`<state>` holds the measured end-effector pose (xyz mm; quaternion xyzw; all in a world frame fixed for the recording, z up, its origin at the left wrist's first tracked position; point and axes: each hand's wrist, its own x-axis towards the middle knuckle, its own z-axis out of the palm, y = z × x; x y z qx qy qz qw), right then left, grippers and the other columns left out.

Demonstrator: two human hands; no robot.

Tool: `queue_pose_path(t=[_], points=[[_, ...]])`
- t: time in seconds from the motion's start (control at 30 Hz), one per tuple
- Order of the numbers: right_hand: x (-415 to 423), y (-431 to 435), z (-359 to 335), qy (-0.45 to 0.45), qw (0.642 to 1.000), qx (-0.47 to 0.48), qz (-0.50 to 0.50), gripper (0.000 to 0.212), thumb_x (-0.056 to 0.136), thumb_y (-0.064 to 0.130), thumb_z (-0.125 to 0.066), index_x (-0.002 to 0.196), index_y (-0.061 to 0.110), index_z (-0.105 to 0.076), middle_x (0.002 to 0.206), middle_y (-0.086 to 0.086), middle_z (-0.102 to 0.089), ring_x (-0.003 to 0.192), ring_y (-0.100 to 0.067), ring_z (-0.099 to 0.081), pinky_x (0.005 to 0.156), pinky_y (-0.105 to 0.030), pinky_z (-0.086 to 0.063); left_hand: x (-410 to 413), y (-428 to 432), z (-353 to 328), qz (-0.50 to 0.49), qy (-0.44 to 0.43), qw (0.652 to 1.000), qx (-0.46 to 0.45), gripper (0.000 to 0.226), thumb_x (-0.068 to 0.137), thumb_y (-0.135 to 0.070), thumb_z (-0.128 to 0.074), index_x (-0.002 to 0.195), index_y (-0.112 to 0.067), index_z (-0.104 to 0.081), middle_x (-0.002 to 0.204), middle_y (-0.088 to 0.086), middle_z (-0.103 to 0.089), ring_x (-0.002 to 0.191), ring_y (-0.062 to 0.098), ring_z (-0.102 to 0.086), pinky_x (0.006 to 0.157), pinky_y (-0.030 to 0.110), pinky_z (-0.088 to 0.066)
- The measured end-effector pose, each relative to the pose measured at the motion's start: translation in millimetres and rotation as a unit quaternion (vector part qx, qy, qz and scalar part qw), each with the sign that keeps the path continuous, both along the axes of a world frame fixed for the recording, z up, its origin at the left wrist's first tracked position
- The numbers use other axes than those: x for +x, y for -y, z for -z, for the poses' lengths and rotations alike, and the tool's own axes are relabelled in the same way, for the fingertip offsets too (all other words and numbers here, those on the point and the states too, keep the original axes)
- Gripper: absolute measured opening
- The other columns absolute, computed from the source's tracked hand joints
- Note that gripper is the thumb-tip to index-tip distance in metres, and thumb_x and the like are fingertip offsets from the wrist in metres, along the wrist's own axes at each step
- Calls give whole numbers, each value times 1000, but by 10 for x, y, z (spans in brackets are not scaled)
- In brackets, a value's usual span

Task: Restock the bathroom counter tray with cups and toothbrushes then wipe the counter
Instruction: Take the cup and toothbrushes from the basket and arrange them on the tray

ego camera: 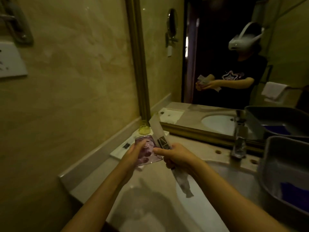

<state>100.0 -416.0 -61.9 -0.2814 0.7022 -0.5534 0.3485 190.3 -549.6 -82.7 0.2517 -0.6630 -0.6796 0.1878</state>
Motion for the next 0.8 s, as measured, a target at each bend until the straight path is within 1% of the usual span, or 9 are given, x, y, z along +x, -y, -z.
queue_pose_path(t=[0.1, 0.2, 0.37, 0.43, 0.5, 0.53, 0.63, 0.73, 0.8], points=[[55, 367, 138, 50, 999, 10, 0, 21, 81, 26, -70, 85, 10, -58, 61, -2, -48, 50, -10, -40, 44, -18, -38, 89, 400, 121, 28, 17, 999, 14, 48, 87, -40, -52, 129, -17, -50, 119, 14, -64, 104, 28, -63, 95, 44, -50], [-4, 648, 252, 71, 997, 22, -1, 21, 81, 25, -70, 86, 9, -57, 61, -2, -49, 49, -9, -39, 42, -18, -36, 40, 739, 272, 53, 10, 998, 20, 43, 87, -40, -54, 124, -19, -54, 119, 13, -65, 105, 28, -63, 92, 41, -51], [-304, 1021, 554, 73, 996, 51, 32, 31, 77, 30, -73, 95, 9, -59, 64, -5, -47, 52, -10, -40, 45, -20, -39, -296, 1182, 595, 71, 12, 995, 62, 55, 77, -44, -61, 122, -13, -57, 118, 16, -66, 107, 32, -63, 98, 48, -47], [-490, 1157, 660, 69, 995, 56, 47, 34, 76, 32, -74, 98, 9, -60, 67, -6, -47, 54, -11, -41, 47, -21, -39, -510, 1315, 678, 74, 21, 994, 72, 46, 79, -40, -61, 117, -14, -60, 118, 16, -65, 105, 30, -64, 94, 43, -50], [-710, 1285, 743, 77, 994, 49, 58, 30, 77, 30, -74, 95, 11, -60, 66, -6, -47, 53, -11, -39, 46, -22, -38, -755, 1457, 725, 75, 21, 995, 70, 29, 85, -33, -58, 108, -17, -63, 120, 17, -64, 101, 27, -64, 89, 36, -53], [-832, 1349, 773, 81, 994, 45, 59, 27, 77, 28, -73, 94, 12, -59, 65, -5, -46, 52, -11, -38, 46, -22, -36, -884, 1525, 741, 82, 20, 994, 64, 27, 86, -31, -57, 108, -16, -64, 120, 17, -64, 101, 26, -64, 90, 35, -53], [-1210, 1532, 851, 86, 993, 43, 68, 25, 78, 24, -73, 93, 12, -58, 63, -4, -44, 48, -9, -37, 45, -21, -34, -1272, 1711, 771, 113, 25, 992, 52, 36, 88, -29, -56, 118, -11, -60, 121, 17, -64, 109, 29, -62, 98, 41, -48], [-1552, 1674, 935, 81, 991, 57, 86, 24, 77, 24, -73, 90, 11, -58, 62, -4, -44, 48, -9, -38, 44, -21, -36, -1617, 1858, 784, 141, 32, 989, 40, 36, 89, -27, -55, 121, -11, -58, 119, 13, -65, 105, 25, -63, 87, 30, -53], [-1769, 1759, 995, 65, 991, 70, 98, 21, 78, 25, -73, 89, 13, -59, 61, -3, -47, 48, -9, -40, 43, -20, -38, -1844, 1954, 819, 156, 34, 987, 25, 37, 88, -27, -57, 123, -14, -57, 120, 10, -65, 106, 22, -64, 87, 29, -53]])
